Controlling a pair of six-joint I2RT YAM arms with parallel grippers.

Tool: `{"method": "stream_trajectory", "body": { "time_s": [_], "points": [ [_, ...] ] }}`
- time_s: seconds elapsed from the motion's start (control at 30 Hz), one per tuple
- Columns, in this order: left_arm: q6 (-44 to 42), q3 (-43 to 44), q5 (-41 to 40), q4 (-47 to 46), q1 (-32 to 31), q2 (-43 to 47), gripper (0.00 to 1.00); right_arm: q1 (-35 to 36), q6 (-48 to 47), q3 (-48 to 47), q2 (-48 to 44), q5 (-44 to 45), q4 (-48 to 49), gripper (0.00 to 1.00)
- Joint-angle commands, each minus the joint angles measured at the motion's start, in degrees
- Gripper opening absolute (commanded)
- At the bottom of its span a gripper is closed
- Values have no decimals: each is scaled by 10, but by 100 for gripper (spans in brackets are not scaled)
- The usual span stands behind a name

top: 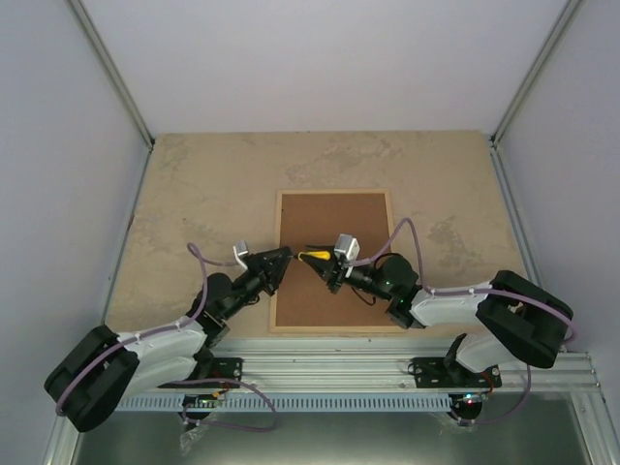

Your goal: Take the photo out of the frame

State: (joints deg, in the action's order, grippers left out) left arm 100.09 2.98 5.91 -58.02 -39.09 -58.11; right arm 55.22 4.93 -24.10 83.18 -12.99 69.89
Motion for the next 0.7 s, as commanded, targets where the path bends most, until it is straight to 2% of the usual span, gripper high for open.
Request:
{"method": "stream_trajectory", "body": {
  "time_s": [0.0, 0.23, 0.33, 0.67],
  "points": [
    [-10, -20, -31, -82, -2, 29, 2, 3, 14, 25, -13, 6, -7, 9],
    [-11, -30, -69, -39, -2, 94, 0, 2, 15, 32, -25, -1, -44, 15],
    [-22, -30, -79, 10, -2, 128, 0, 3, 8, 29, -33, -2, -68, 23],
    [-105, 16, -94, 211, -2, 198, 0, -2, -106, -37, -102, 1, -339, 51]
  ]
}}
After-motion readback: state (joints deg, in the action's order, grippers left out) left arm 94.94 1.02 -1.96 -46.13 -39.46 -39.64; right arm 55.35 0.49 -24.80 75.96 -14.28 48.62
